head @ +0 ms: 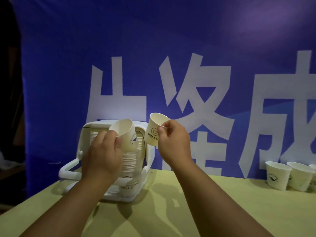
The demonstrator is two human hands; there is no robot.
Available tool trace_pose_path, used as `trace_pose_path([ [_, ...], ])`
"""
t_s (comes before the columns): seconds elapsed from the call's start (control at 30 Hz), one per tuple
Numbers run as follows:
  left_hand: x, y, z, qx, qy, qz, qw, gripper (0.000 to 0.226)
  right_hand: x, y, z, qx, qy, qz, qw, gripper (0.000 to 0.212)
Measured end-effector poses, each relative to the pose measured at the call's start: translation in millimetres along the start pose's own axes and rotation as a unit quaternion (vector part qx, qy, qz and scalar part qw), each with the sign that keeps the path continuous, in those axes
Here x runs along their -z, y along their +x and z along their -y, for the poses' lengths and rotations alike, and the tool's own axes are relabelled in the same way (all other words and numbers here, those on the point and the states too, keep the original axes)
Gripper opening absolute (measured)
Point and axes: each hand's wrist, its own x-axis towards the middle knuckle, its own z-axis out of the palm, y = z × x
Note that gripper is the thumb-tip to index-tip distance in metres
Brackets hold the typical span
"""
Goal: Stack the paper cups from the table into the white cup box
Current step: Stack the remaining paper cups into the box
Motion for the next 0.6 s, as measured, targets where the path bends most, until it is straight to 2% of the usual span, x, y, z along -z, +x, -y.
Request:
trace_pose_path([
  [0.13, -2, 0, 3, 0.002, 0.079, 0.072, 0.994, 0.041, 3, 0, -7, -0.002, -0.003, 0.013, 1.000, 0.005],
  [0.23, -4, -1, 6, -0.010, 0.132, 0.120, 0.984, 0.028, 2, 0, -6, 0.005, 0.012, 0.019, 1.000, 0.004],
  [0.37, -9, -6, 9, 0.008, 0.093, 0.202, 0.975, 0.029, -2, -3, 0, 0.032, 0.011, 0.041, 0.999, 0.006],
  [0.53, -12, -13, 7, 0.040, 0.000, 0.229, 0.973, 0.066, -9, -11, 4, 0.059, -0.031, 0.084, 0.994, 0.007],
  [0.6, -12, -13, 11, 0.049, -0.040, 0.212, 0.975, 0.084, -11, -14, 3, 0.074, -0.058, 0.097, 0.991, 0.010],
])
